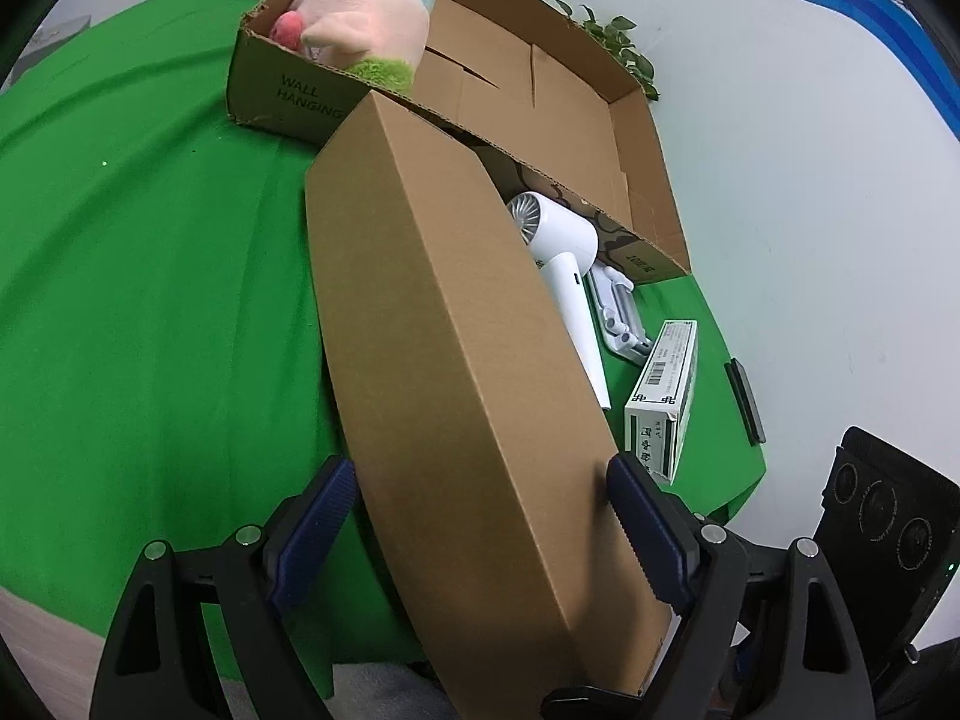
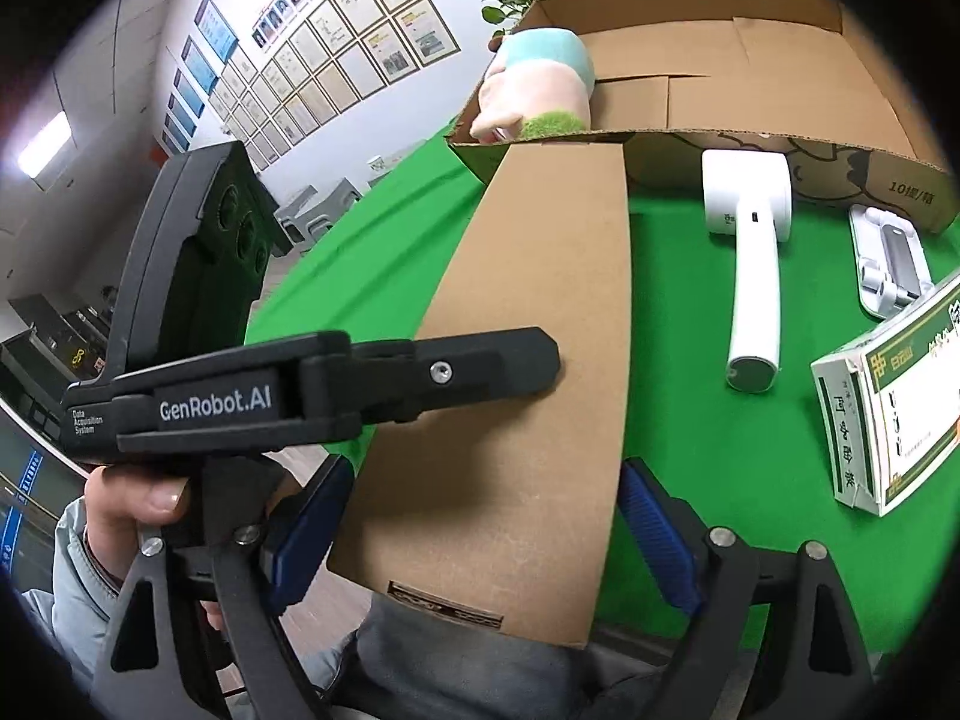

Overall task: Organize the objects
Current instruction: 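Grasp the long brown box with the right gripper and lift it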

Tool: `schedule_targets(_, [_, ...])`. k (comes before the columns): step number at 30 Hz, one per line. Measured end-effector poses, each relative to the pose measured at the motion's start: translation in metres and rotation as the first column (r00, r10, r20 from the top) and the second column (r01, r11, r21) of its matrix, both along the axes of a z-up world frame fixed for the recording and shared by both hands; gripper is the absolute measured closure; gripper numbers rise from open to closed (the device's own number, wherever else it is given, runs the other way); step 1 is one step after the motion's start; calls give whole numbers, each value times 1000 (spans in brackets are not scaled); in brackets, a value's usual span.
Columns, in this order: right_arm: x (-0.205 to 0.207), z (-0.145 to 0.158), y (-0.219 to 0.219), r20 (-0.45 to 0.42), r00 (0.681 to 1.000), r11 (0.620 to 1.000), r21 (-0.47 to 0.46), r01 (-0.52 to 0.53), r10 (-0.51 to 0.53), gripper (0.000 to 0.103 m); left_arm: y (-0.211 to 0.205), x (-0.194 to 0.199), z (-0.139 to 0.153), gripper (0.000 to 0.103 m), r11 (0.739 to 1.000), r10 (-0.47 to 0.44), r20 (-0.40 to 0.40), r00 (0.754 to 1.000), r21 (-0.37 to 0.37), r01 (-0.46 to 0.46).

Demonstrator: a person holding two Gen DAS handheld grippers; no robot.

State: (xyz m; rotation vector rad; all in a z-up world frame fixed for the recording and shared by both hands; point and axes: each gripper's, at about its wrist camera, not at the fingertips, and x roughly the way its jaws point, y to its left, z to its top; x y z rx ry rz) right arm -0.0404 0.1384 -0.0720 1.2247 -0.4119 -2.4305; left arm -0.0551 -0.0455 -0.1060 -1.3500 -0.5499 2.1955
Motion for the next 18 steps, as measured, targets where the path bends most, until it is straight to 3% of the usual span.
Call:
schedule_targets(11, [1,8,0,-55,998,1000,-19,22,-23,15,2,8,18,21,1000,-1,-57,998,-16,0])
schedule_targets(18, [11,29,2,-145,988,999,-6,51,-51,15,8,10,53,24,999,-30,-160,987,-41,24])
